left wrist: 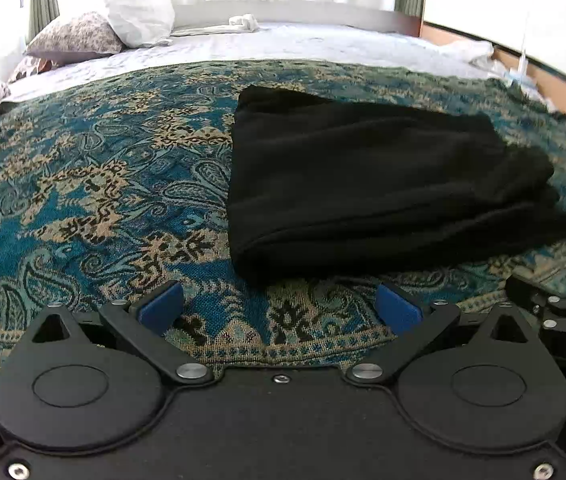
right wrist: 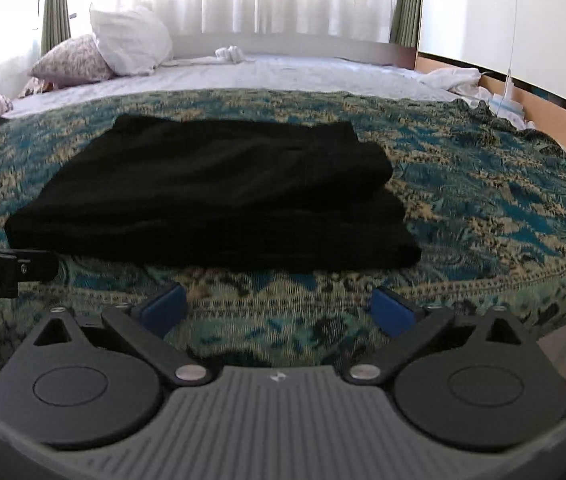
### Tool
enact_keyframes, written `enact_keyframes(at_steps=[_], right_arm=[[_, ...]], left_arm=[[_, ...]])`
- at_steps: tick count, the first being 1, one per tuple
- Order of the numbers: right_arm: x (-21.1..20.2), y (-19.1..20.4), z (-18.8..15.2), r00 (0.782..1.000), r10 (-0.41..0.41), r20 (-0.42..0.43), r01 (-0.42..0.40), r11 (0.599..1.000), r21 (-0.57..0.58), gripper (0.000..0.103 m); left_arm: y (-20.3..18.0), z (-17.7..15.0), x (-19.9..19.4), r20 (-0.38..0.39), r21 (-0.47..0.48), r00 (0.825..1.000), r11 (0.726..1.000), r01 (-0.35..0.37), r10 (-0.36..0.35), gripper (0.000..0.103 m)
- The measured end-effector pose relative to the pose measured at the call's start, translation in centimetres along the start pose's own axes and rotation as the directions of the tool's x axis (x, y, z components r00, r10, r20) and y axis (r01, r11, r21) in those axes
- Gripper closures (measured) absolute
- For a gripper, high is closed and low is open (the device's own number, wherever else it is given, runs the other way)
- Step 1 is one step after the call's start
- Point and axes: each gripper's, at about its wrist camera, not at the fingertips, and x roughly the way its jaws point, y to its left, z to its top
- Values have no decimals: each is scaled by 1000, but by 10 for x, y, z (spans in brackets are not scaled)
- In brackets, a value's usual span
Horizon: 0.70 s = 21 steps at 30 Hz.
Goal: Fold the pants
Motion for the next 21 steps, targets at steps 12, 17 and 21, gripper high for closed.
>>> enact_keyframes(at_steps=[12,17,21], right_arm=[[9,-1,3,998,33,-46,-34,999,-26,0],[10,0,3,998,33,-46,-34,999,-31,0],[10,0,3,999,30,-43,-32,999,-32,0]], left_arm=[[-6,0,7,15,30,1000,999,-28,27,0],[-5,0,8,9,25,1000,1000,-19,18,0],[-3,1,9,3,25,1000,1000,-14,14,0]])
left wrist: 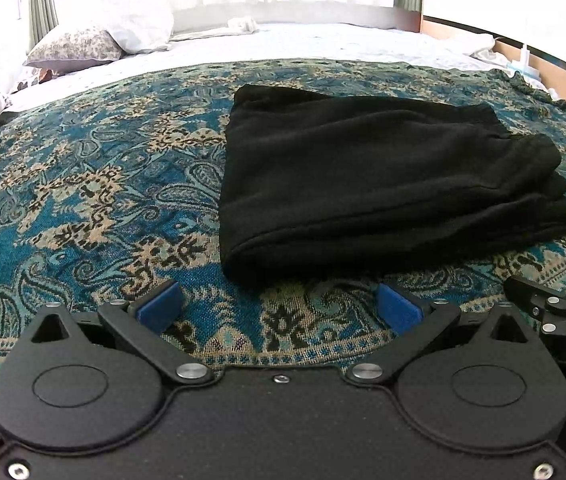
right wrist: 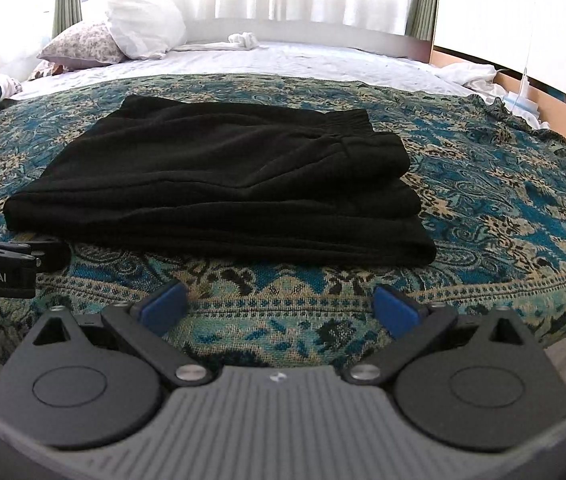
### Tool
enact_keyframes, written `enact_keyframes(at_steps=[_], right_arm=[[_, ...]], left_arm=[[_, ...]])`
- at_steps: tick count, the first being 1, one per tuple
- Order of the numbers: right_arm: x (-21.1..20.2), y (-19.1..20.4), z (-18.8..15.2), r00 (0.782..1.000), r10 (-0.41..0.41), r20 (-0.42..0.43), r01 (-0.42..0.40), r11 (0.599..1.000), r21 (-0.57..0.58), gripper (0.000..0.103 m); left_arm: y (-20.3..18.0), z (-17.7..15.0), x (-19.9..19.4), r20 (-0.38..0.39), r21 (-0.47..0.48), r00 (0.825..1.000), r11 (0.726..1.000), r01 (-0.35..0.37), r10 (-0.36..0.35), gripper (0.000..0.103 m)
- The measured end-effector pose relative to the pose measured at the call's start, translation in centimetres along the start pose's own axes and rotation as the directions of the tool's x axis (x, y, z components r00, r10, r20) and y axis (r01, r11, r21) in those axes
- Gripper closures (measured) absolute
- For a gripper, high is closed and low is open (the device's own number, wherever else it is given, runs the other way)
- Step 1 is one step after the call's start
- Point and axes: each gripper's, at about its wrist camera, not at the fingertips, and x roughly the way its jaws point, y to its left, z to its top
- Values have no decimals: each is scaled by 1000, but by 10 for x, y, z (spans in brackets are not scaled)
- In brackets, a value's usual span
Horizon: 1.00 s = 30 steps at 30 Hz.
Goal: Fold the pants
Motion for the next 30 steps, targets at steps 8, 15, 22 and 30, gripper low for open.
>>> enact_keyframes(at_steps=[8,15,22,30], right_arm=[[0,0,0,1000,-1,2,1,1000,-1,0],[0,0,0,1000,-1,2,1,1000,0,0],[0,0,-1,1000,-1,2,1,1000,-1,0],[0,0,-1,1000,-1,2,1,1000,-1,0]], left_arm=[[2,1,1,-8,-9,1000,1000,8,-8,0],[3,1,2,-11,-10,1000,1000,9,-9,0],[3,1,2,-12,-10,1000,1000,11,-11,0],[3,1,2,-14,-10,1000,1000,12,-12,0]])
